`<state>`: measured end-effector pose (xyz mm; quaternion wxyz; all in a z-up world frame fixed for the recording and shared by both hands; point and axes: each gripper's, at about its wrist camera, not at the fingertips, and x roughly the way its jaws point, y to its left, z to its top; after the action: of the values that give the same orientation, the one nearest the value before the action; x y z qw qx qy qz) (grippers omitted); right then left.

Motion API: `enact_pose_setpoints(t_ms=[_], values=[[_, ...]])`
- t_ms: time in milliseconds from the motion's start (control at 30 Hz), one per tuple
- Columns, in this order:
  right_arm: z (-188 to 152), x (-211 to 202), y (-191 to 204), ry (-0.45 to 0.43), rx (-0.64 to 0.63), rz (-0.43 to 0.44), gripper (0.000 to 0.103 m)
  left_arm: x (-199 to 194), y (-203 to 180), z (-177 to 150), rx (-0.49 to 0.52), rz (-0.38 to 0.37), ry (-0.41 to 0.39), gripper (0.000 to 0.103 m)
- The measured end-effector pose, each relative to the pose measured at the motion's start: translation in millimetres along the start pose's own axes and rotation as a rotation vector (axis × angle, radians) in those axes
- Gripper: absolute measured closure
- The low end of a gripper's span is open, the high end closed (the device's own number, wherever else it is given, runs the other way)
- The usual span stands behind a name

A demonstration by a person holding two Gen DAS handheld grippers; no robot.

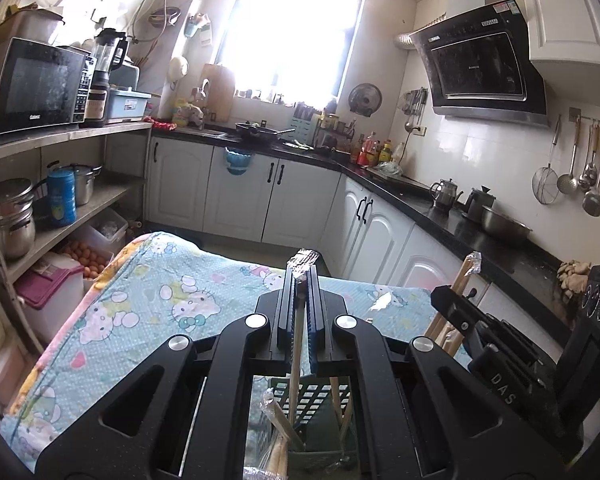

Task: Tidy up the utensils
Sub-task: 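Lower both held chopstick pairs upright into the green caddy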

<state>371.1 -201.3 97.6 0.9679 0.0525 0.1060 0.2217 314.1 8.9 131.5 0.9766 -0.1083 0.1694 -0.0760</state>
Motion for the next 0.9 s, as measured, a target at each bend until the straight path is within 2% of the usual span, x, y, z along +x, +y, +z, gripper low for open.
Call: enact_pose_setpoints(t_ms=[400, 900], values=[[-21.5, 6.2, 5.7, 0.018, -0.049, 0.001, 0.097, 10.8, -1.8, -13.7, 0.007, -0.023, 0.037, 0.102], [-34.0, 4.4, 4.4, 0.116, -0.079, -0.007, 0.097, 17.0, -2.7, -21.6, 0.021, -0.040, 0.102, 0.102]])
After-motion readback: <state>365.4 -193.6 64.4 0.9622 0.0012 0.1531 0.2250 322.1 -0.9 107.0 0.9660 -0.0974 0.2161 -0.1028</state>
